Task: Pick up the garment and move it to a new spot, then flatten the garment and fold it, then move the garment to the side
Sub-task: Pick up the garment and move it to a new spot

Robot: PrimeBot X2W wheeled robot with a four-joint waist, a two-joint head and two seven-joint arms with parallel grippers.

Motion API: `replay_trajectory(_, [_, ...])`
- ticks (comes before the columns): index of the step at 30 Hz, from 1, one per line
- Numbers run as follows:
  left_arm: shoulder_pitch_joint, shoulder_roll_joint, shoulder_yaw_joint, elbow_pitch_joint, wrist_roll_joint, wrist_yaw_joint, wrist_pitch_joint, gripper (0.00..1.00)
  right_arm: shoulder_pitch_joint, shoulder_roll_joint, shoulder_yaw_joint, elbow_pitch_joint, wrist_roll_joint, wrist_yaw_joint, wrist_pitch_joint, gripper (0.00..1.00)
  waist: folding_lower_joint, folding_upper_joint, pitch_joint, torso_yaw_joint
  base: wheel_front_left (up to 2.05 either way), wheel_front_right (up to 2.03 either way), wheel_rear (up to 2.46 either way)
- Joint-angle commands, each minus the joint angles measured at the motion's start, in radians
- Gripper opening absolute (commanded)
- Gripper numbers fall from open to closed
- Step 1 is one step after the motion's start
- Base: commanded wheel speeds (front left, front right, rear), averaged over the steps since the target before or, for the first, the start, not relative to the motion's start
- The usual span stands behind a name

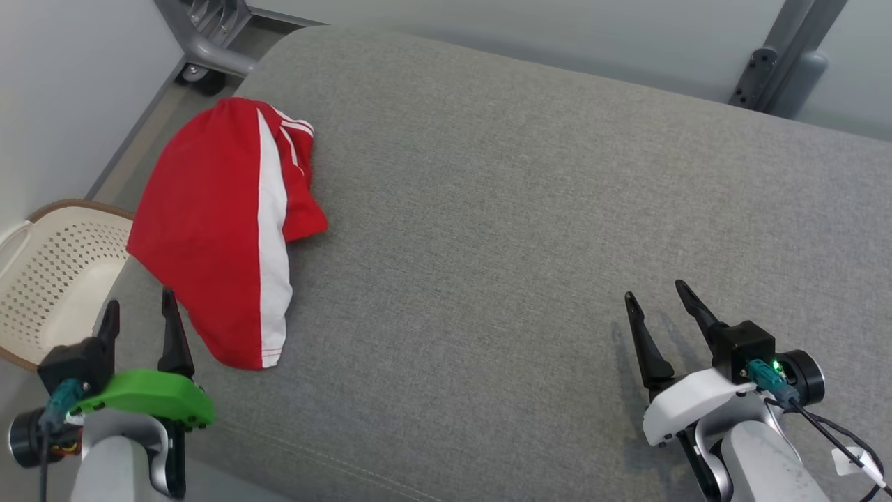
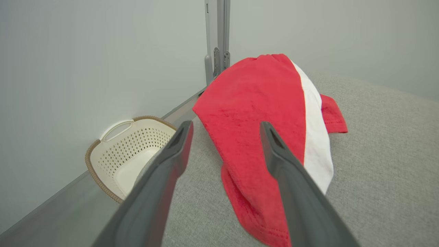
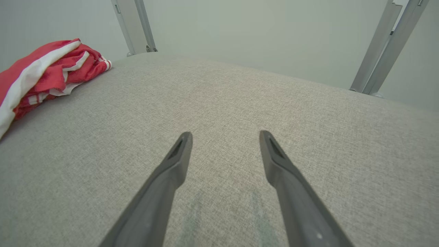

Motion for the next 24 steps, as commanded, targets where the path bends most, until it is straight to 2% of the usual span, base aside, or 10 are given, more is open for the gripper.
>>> replay_trajectory(1, [-0.041, 0.01, -0.002, 0.017, -0.02, -0.004, -0.001, 1.0, -0.016, -0.011, 0.004, -0.001, -0.006, 0.0, -0.003, 1.0, 0.0, 0.0, 0.045, -0.042, 0.0, 0.0, 0.0])
replay_trajectory(8, [-0.189, 0.077, -0.1, 0.137, -0.113, -0.004, -0.001, 1.0, -0.057, -0.036, 0.037, 0.0, -0.01, 0.0, -0.003, 1.0, 0.0, 0.0, 0.106, -0.094, 0.0, 0.0, 0.0])
replay_trajectory(14, [-0.288, 0.103, -0.159, 0.23, -0.207, -0.004, -0.001, 1.0, -0.081, -0.048, 0.044, 0.002, -0.009, 0.0, -0.003, 1.0, 0.0, 0.0, 0.144, -0.133, 0.0, 0.0, 0.0])
replay_trajectory(19, [-0.345, 0.113, -0.18, 0.309, -0.271, -0.004, -0.001, 1.0, -0.092, -0.056, 0.044, 0.0, -0.012, 0.0, -0.003, 1.0, 0.0, 0.0, 0.169, -0.161, 0.0, 0.0, 0.0])
replay_trajectory(24, [-0.378, 0.118, -0.168, 0.384, -0.264, 0.0, -0.001, 1.0, -0.1, -0.063, 0.041, -0.005, -0.016, 0.0, -0.003, 1.0, 0.0, 0.0, 0.188, -0.184, 0.0, 0.0, 0.0])
